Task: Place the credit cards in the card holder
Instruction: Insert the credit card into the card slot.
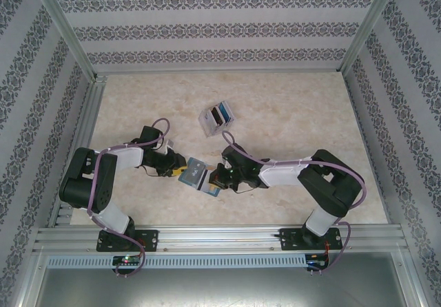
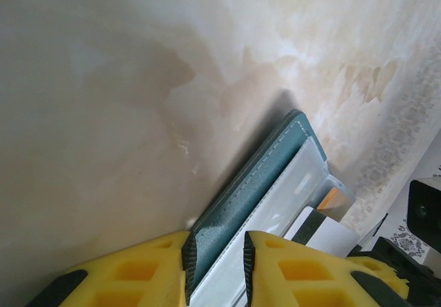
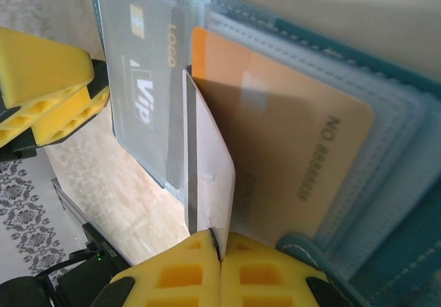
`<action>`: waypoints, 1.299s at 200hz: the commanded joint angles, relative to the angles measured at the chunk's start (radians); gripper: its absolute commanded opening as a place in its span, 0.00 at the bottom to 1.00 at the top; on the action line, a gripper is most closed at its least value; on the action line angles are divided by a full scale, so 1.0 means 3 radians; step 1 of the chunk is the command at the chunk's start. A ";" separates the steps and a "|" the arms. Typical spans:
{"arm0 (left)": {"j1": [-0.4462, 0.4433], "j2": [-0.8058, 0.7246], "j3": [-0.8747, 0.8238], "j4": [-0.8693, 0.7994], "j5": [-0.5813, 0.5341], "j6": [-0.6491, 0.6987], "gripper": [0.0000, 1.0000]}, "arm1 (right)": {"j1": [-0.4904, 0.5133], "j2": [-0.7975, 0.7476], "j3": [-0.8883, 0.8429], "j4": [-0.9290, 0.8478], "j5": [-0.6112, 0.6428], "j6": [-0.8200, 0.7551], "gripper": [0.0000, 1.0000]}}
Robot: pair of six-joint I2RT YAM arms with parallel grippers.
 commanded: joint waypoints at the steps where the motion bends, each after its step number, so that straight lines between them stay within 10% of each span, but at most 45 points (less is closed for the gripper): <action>1: -0.0015 0.0164 -0.0114 0.0042 -0.0100 0.0047 0.29 | -0.0070 0.0031 -0.0118 -0.0251 0.0020 0.0029 0.00; 91: -0.0015 0.0147 -0.0152 0.0065 -0.0078 0.0053 0.29 | -0.0167 0.0592 0.0244 0.0053 -0.0214 0.0053 0.00; 180: -0.0015 0.0157 -0.0157 0.0080 -0.0062 0.0055 0.28 | -0.0029 0.0211 0.0295 -0.0378 0.0715 -0.0138 0.00; 260: -0.0015 0.0175 -0.0169 0.0087 -0.0050 0.0068 0.28 | 0.0103 0.0832 0.0955 -0.0610 0.0285 -0.0349 0.00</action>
